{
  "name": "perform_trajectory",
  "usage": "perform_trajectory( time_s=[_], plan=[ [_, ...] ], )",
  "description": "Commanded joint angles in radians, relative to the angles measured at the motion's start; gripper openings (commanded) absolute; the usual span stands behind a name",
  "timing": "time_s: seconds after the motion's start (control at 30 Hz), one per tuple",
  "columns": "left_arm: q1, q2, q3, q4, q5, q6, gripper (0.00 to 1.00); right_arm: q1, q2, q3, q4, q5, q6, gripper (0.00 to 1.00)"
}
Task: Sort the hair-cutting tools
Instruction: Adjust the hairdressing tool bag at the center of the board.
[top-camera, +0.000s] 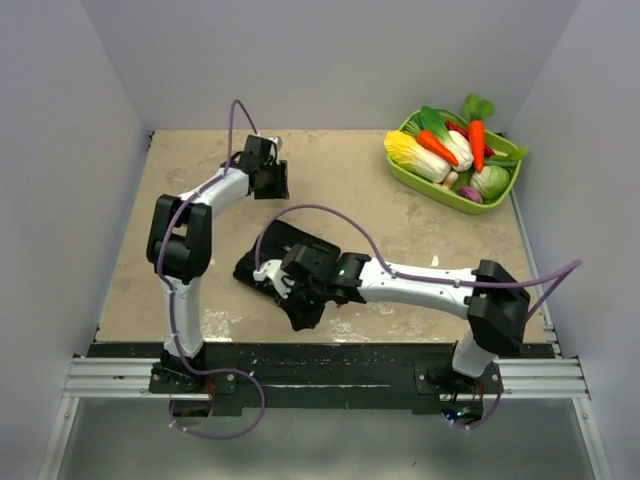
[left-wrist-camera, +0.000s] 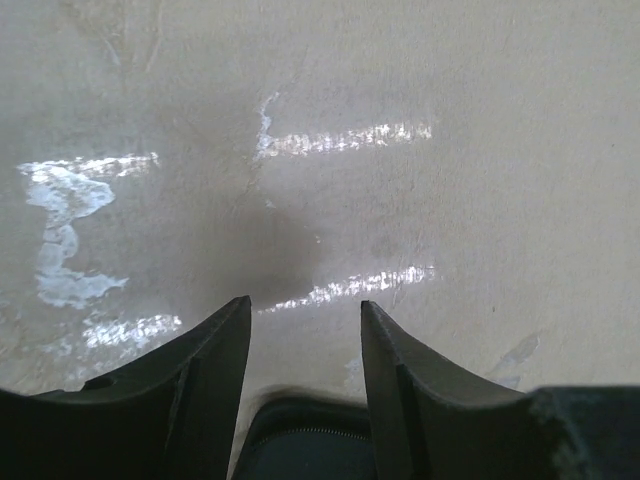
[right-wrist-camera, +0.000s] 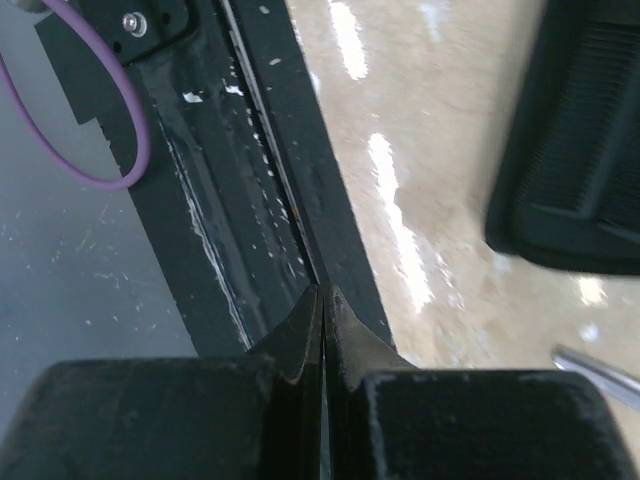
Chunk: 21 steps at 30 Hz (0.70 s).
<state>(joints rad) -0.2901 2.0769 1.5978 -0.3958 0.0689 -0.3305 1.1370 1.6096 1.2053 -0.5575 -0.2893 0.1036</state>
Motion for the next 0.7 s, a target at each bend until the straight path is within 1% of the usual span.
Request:
perform_trajectory(
  time_s=[0.0,0.17,0.27,0.37,0.57,0.6,0.67],
  plan=[
    [-0.012,0.046,0.057,0.081,0.075,0.021,0.52,0.046,0.055,0.071,0.094,-0.042,0.025,0.00],
    [-0.041,0.083,0.051,0.087,0.072,0.027,0.52,0.052,0.131,0.091,0.111,0.001,0.044,0.00],
    [-0.064,0.081,0.024,0.091,0.058,0.038,0.52,0.052,0.159,0.088,0.134,0.015,0.048,0.00],
    [-0.081,0.068,-0.025,0.095,0.036,0.038,0.52,0.052,0.191,0.071,0.162,0.061,0.057,0.00],
    [-0.093,0.035,-0.131,0.087,-0.035,0.018,0.51,0.052,0.291,0.079,0.174,0.183,0.082,0.00],
    [-0.093,0.029,-0.150,0.083,-0.046,0.015,0.51,0.052,0.308,0.079,0.174,0.235,0.087,0.00],
    [-0.093,0.019,-0.167,0.069,-0.067,0.008,0.50,0.052,0.326,0.079,0.171,0.278,0.096,0.00]
  ],
)
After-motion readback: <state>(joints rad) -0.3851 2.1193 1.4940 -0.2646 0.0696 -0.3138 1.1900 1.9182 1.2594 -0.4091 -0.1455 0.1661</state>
